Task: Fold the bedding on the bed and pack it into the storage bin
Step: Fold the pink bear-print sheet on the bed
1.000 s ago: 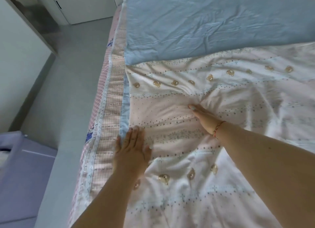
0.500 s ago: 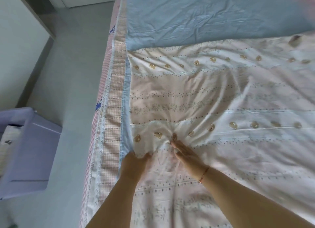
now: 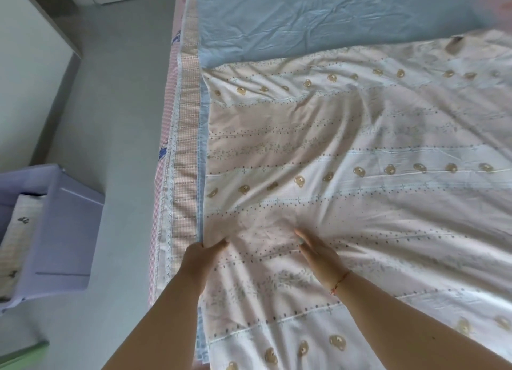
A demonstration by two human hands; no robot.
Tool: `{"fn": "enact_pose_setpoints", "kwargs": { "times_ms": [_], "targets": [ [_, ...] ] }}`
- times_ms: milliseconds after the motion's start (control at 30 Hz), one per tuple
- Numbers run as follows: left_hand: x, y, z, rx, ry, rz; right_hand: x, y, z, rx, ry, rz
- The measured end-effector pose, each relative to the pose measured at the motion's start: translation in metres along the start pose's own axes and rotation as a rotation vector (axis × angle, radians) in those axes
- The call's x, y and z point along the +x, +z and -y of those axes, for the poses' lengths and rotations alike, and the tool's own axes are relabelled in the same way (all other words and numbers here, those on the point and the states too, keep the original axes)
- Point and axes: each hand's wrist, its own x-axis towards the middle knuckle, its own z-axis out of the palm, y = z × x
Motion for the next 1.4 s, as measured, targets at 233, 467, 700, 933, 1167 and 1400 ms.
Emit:
{"fn": "enact_pose_setpoints", "kwargs": {
  "times_ms": [233, 467, 700, 933, 1167, 1400],
  "targets": [
    [-0.050, -0.001, 0.069, -0.037, -0.062, 0.168, -0.033, 0.026, 0.014, 0.138, 0.046, 0.019],
    [-0.075, -0.006, 0.129, -0.070, -0.193, 0.262, -0.054, 0.036, 0.024, 0.272, 0.158, 0.017],
    [-0.074, -0.005, 0.143, -0.021, -0.166, 0.269, -0.068, 0.048, 0.031, 0.450, 0.314, 0.023],
    [-0.087, -0.008, 0.160, -0.031, -0.053, 0.308, -0.092, 0.073, 0.022, 0.571, 0.341, 0.074],
    [-0.120, 0.006, 0.205, 0.053, -0.016, 0.390, -0.137, 0.100, 0.002, 0.511, 0.426, 0.037],
    [-0.156, 0.022, 0.219, 0.193, 0.135, 0.244, -0.200, 0.120, -0.007, 0.606, 0.400, 0.029]
  ]
}}
